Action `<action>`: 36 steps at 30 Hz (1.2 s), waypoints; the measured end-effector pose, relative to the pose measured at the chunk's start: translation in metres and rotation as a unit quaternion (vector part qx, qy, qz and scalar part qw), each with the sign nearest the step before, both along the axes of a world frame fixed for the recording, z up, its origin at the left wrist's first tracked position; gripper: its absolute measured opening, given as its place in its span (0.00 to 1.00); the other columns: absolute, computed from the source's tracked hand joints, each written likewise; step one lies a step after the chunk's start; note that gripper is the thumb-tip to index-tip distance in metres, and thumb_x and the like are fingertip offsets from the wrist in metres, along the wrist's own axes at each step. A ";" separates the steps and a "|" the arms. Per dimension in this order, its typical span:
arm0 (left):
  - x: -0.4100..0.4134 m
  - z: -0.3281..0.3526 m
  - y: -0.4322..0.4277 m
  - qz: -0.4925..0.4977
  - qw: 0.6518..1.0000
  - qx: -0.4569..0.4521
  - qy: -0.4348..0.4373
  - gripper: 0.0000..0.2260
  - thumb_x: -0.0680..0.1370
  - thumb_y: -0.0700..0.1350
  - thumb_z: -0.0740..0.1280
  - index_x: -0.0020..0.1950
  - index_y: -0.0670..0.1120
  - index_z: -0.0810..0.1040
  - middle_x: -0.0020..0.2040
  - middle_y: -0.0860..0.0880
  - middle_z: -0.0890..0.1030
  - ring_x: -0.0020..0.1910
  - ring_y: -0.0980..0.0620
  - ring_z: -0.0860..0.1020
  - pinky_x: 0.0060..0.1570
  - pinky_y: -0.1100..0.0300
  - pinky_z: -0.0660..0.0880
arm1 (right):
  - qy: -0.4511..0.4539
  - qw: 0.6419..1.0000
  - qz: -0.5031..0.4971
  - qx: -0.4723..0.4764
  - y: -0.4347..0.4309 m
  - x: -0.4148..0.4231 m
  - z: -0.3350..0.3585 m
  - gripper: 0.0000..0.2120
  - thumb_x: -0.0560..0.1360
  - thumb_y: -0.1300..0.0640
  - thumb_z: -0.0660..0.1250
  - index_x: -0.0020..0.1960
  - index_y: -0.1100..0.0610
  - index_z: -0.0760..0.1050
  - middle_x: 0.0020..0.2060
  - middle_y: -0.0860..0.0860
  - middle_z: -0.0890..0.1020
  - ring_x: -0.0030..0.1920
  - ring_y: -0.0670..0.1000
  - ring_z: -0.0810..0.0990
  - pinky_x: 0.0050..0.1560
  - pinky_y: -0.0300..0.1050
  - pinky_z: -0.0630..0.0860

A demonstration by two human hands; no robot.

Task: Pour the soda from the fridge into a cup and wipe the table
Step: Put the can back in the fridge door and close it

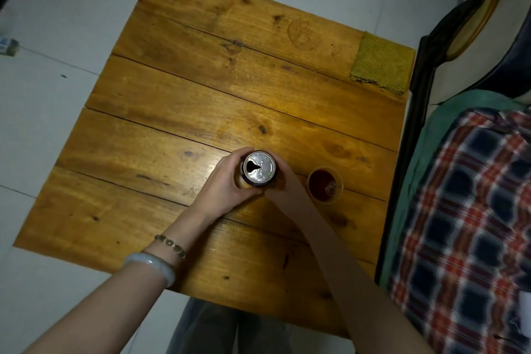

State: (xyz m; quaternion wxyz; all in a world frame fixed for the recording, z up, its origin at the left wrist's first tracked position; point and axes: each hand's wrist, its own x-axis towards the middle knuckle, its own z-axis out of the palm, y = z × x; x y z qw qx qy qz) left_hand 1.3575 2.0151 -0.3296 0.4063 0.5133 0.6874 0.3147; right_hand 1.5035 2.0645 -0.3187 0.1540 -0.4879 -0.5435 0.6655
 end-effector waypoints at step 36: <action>-0.053 0.354 -0.219 0.406 0.895 0.185 -0.014 0.35 0.56 0.54 0.80 0.60 0.54 0.73 0.57 0.55 0.79 0.58 0.54 0.76 0.54 0.62 0.74 | 0.131 0.900 0.248 -0.335 -0.105 -0.099 0.345 0.20 0.78 0.57 0.54 0.66 0.68 0.66 0.64 0.64 0.73 0.66 0.59 0.71 0.70 0.52 0.63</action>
